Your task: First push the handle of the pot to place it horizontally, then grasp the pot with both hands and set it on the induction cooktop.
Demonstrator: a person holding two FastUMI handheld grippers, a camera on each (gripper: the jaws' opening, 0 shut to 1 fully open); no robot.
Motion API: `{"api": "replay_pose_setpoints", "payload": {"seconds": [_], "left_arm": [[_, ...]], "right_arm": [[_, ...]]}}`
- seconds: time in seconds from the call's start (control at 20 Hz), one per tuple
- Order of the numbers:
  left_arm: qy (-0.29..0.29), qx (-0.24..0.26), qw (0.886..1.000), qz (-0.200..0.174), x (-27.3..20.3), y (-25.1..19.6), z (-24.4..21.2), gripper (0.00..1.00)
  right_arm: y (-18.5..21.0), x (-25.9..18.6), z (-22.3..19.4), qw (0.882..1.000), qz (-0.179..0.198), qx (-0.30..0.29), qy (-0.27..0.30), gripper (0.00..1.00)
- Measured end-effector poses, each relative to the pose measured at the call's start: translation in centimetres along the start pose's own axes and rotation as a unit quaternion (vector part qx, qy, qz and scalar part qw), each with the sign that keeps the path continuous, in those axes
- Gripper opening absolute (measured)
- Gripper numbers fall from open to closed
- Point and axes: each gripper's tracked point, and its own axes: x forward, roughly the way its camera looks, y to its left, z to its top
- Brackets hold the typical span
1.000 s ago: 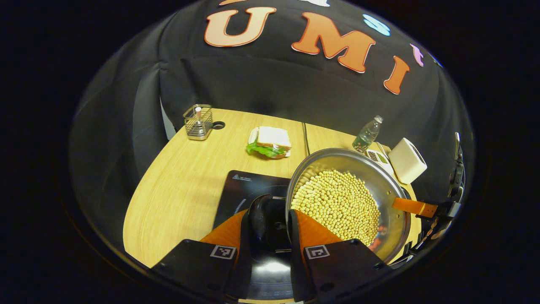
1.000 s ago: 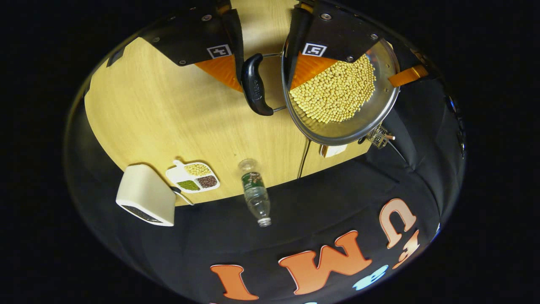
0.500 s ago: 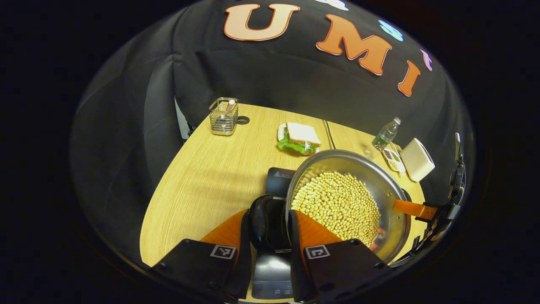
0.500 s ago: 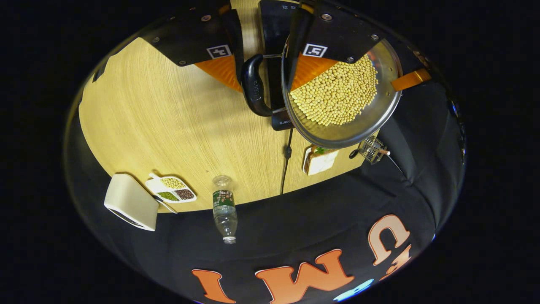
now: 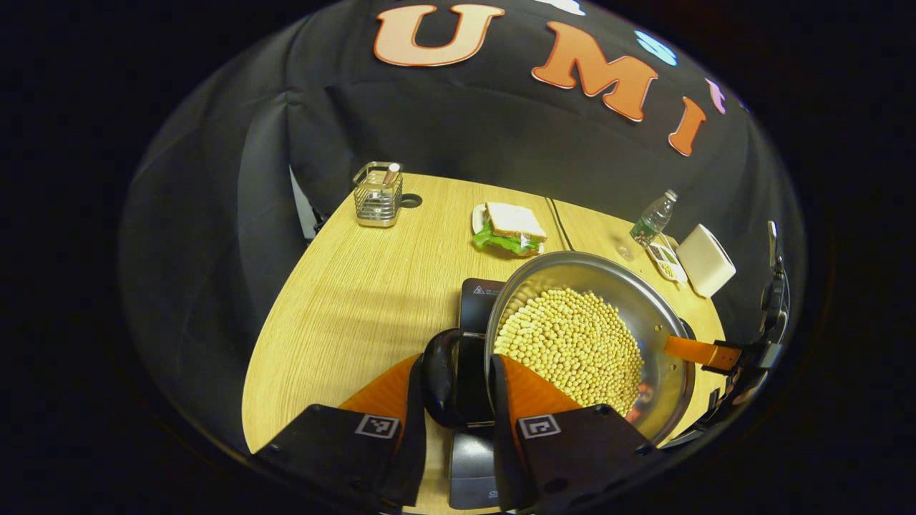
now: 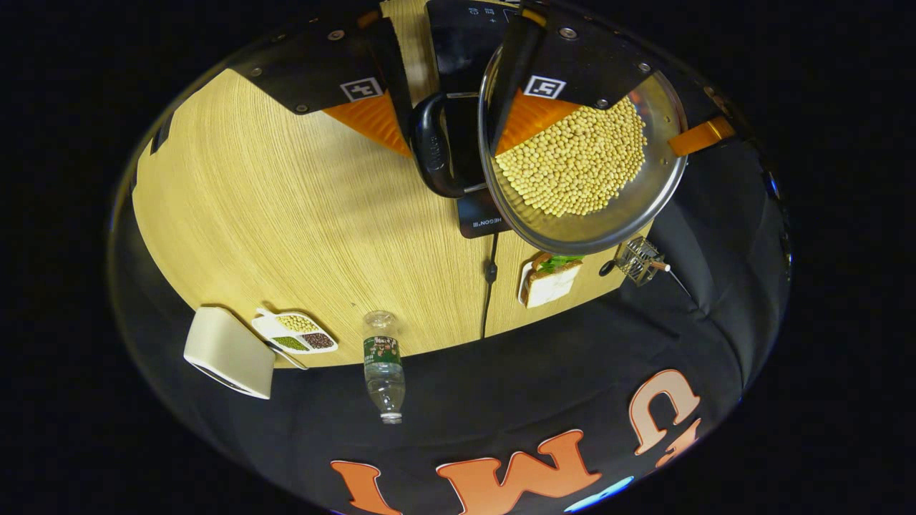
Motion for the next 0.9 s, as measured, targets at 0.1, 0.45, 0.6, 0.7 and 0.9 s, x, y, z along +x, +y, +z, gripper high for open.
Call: {"api": "replay_pose_setpoints", "payload": {"seconds": [0.1,0.45,0.6,0.7,0.9], "left_arm": [[0.006,0.005,1.0,0.008,0.2,0.3,-0.6,0.53],[-0.123,0.036,0.989,0.069,-6.7,0.4,9.7,0.96],[-0.218,0.05,0.972,0.069,-12.9,-2.6,18.0,0.96],[-0.275,0.061,0.957,0.073,-17.5,-4.8,22.5,0.96],[-0.348,0.07,0.933,0.058,-26.9,-9.0,28.3,1.0]], "right_arm": [[-0.1,-0.6,2.0,1.0,0.005,0.0,-0.029,0.64],[-3.8,-6.3,10.4,0.994,-0.01,-0.029,-0.109,0.96],[-5.5,-11.7,16.7,0.981,-0.019,-0.053,-0.185,0.95],[-6.2,-15.8,20.1,0.971,-0.023,-0.07,-0.228,0.95],[-7.4,-24.0,25.4,0.95,-0.018,-0.079,-0.302,0.95]]}}
